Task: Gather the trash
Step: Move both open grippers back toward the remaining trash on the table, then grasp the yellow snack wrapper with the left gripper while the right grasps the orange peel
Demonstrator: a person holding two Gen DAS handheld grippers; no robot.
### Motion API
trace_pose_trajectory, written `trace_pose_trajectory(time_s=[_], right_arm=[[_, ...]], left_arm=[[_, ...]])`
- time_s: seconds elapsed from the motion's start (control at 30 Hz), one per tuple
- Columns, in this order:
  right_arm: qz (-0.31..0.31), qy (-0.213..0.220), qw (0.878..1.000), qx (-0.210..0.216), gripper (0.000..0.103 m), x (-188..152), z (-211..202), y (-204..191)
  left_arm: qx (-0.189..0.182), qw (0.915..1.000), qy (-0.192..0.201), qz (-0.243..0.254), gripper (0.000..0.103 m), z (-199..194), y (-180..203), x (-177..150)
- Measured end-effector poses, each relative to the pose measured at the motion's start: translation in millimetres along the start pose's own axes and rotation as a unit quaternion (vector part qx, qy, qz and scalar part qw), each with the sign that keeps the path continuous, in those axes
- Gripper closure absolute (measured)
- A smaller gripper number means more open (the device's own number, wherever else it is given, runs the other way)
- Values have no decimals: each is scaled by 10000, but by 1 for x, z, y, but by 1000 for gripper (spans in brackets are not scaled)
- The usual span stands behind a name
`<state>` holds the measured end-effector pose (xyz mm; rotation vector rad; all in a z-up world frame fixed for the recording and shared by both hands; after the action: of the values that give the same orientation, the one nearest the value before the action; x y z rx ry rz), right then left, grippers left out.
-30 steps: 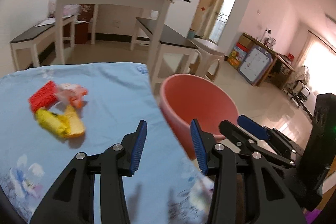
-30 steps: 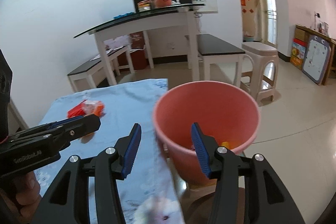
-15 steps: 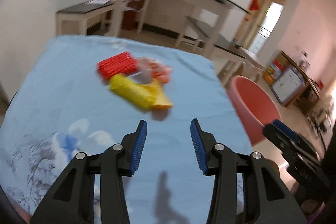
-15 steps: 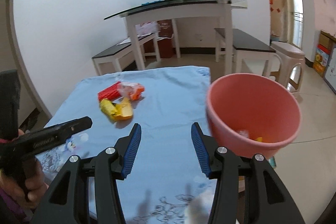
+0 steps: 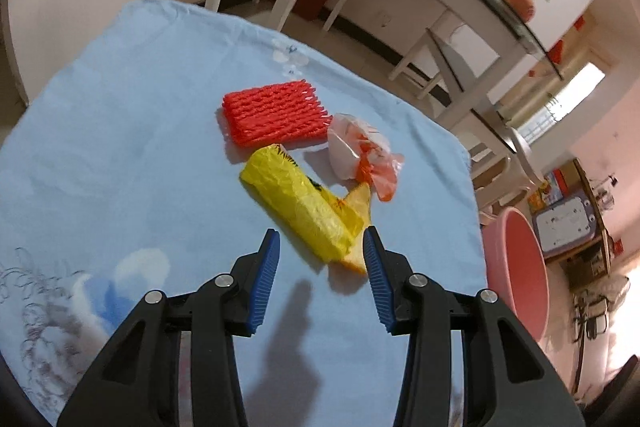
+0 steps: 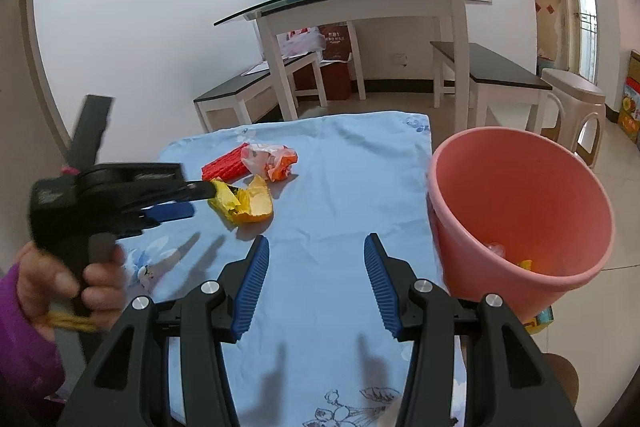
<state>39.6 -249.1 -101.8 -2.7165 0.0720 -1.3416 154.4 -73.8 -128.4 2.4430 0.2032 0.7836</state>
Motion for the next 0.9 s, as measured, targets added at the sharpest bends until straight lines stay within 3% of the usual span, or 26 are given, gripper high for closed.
trace_pose_trajectory(time_s=[0.2,0.27,0.37,0.57,0.9], right_arm=[[-2,-72,9999,114,54,2,10,-2],[-25,-105,9998,147,54,2,13,-4],[-55,-148,9997,180,54,3,17,-8],[-6,-360,9984,446,54,7,31,-25],[110,-869,9914,968,54,19,66,-65]], left_arm=[[344,9990,-218,-175,60,29,-9,1],[337,9991,-220,-151,79,30,-10,0],[371,9992,-140,-29,93,24,-13,0],[248,9994,33,234,98,-1,-18,1],[483,9978,181,406,98,-43,-62,-13]])
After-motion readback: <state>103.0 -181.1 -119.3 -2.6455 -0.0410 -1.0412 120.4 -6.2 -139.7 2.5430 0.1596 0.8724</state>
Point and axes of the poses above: each gripper's, at about its wrist camera, not at the fingertips, and z roughly the way its jaws point, y to its right, x to its top, the point moved 9 cm from there along z, roughly the way its jaws point, and after that the axes turned 10 degrees about -x, right-handed, at the moved point
